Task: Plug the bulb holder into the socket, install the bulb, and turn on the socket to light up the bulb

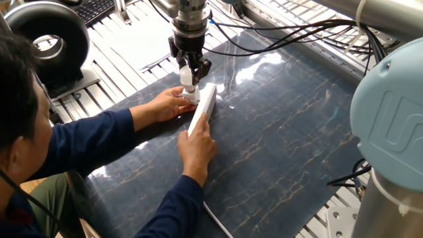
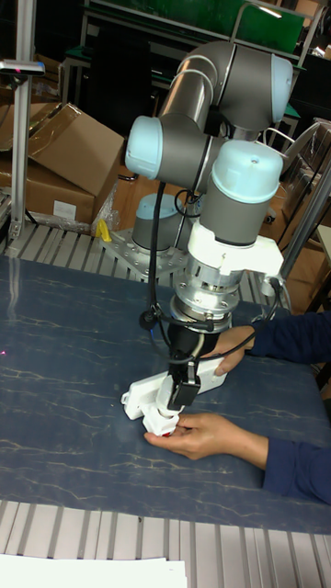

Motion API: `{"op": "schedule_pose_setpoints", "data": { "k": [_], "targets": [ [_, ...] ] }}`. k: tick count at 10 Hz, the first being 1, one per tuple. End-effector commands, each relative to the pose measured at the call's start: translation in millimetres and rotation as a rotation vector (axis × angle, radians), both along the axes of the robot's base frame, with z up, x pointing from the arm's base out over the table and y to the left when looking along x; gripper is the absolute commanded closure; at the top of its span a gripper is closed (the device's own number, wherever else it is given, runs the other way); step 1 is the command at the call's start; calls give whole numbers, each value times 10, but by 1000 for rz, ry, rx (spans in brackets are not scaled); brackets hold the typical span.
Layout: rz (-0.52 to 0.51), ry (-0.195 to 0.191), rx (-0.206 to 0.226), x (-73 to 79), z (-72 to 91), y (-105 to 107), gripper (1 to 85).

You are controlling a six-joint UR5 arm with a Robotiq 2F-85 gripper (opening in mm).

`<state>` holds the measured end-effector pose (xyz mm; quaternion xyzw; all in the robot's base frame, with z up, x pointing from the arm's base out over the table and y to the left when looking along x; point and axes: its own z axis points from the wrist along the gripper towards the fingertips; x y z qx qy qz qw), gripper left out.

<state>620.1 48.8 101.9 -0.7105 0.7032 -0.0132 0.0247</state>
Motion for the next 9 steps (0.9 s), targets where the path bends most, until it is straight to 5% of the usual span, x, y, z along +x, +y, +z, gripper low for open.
{"op": "schedule_pose_setpoints", "data": {
  "k": [1, 9],
  "targets": [
    [-43, 17, 10, -38, 41, 22, 840],
    [-541, 115, 52, -206, 2, 93, 840]
  ]
}}
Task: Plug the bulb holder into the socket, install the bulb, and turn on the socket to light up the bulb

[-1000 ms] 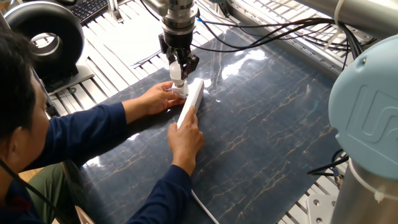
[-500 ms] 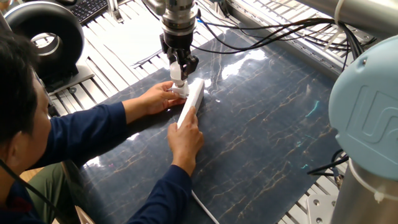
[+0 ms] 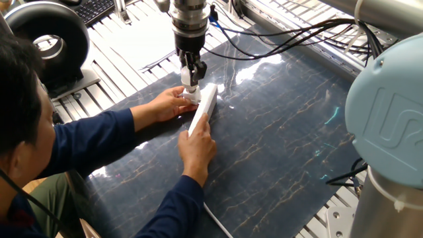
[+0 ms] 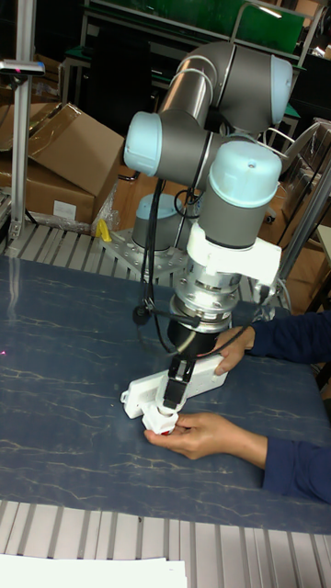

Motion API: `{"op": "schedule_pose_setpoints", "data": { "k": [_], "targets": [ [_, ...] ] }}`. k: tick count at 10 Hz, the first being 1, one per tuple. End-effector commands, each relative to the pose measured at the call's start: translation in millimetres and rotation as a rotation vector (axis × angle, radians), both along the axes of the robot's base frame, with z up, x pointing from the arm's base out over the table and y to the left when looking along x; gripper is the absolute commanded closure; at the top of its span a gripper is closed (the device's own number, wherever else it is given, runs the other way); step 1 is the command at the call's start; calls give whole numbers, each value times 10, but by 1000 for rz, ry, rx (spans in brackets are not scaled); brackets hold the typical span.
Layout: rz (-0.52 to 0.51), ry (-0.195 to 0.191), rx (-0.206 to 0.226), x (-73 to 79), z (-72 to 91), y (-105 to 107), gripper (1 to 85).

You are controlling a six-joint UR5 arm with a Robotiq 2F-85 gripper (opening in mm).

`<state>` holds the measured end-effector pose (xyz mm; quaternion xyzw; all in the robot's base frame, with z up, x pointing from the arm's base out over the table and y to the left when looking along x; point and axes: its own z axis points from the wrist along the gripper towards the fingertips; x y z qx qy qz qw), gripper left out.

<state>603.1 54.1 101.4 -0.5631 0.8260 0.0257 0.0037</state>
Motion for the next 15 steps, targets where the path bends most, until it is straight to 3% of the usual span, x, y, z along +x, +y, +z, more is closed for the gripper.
{"op": "schedule_pose_setpoints", "data": {
  "k": [1, 5, 7, 10, 12, 13, 15],
  "targets": [
    [-206, 37, 10, -50, 4, 39, 840],
    [-342, 69, 11, -84, -5, 81, 840],
    [-427, 105, 1, -123, 32, 136, 840],
    [-549, 153, 34, -106, -5, 221, 840],
    [-585, 202, 49, -35, 106, 161, 840],
    [-615, 212, 57, 38, 182, 141, 840],
    [-686, 192, 79, 44, 79, 189, 840]
  ]
}}
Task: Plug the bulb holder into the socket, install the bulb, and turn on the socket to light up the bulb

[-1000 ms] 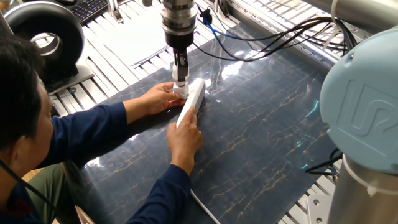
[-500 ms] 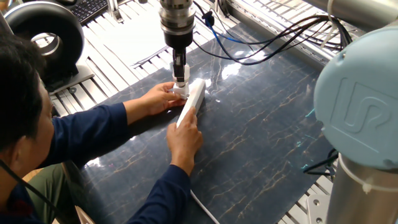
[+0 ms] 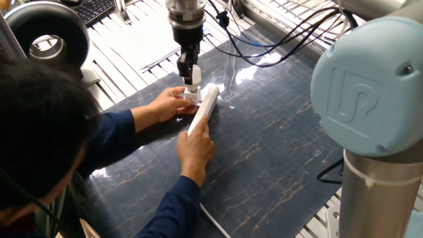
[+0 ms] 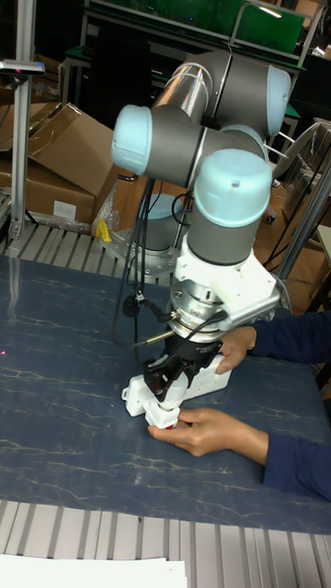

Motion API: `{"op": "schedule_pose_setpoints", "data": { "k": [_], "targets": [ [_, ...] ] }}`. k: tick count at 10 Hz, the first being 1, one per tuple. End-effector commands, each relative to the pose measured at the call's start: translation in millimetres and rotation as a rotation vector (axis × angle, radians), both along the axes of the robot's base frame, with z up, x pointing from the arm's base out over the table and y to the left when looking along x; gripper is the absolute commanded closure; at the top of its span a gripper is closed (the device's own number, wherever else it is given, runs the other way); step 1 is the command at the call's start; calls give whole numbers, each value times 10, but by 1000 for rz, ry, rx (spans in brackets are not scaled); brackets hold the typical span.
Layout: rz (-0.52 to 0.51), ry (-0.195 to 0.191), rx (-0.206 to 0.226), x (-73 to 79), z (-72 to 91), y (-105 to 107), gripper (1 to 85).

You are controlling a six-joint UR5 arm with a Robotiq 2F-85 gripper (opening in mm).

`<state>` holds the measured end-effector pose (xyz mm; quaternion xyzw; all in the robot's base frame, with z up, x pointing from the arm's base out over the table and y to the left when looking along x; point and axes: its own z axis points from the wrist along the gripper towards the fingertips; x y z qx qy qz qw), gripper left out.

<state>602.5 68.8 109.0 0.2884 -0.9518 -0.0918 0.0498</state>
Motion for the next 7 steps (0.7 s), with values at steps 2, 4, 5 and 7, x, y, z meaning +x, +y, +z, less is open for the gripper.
{"op": "schedule_pose_setpoints", "data": {
  "k": [2, 4, 5, 7],
  "targets": [
    [-209, 7, 11, 105, -43, -2, 840],
    [-322, 23, -10, 163, -51, -11, 840],
    [-376, 32, -14, 197, -37, 7, 840],
    [-484, 31, -4, 292, -51, 80, 840]
  ]
}}
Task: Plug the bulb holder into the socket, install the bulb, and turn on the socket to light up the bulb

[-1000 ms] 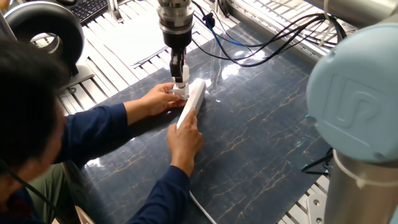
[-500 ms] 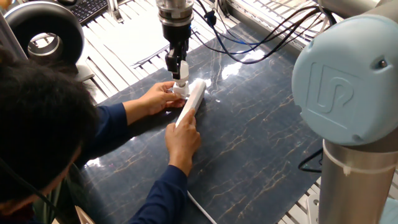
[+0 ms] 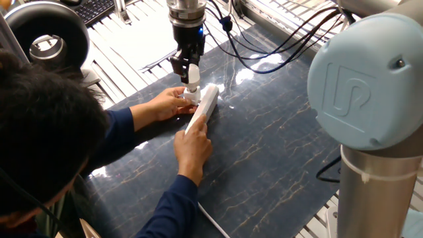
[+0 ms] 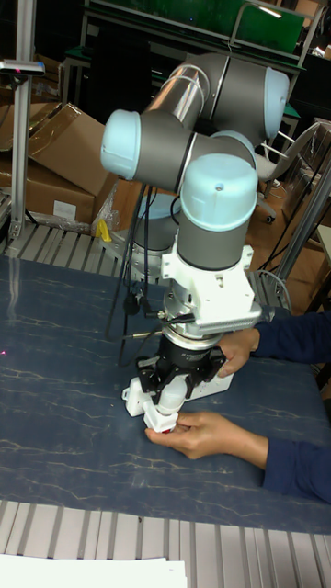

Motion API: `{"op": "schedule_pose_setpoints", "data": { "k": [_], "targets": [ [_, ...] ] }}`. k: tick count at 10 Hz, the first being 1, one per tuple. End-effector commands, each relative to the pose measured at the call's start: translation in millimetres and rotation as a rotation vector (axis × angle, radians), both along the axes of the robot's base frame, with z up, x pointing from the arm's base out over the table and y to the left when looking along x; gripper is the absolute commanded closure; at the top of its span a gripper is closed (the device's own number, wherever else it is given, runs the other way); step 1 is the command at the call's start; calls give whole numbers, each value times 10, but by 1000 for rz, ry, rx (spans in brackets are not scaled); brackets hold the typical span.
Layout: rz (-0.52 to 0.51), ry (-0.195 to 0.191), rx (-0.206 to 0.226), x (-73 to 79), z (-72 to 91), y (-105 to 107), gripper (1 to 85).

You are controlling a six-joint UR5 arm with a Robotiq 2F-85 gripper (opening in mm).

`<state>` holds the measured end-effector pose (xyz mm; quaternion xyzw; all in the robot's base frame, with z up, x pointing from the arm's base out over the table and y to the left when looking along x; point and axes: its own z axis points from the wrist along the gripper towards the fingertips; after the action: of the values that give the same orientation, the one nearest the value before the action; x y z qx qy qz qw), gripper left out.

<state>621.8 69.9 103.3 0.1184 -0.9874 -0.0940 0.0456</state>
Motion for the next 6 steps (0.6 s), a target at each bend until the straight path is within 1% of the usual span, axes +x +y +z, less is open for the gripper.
{"op": "schedule_pose_setpoints", "data": {
  "k": [1, 2, 3, 4, 5, 6],
  "targets": [
    [-185, 0, 23, 147, -18, 88, 840],
    [-221, -4, 38, 172, -38, 97, 840],
    [-234, -13, 43, 194, -51, 62, 840],
    [-224, -35, 82, 243, -23, 104, 767],
    [-187, -80, 159, 323, 32, 209, 383],
    [-145, -108, 159, 327, 6, 153, 170]
  ]
}}
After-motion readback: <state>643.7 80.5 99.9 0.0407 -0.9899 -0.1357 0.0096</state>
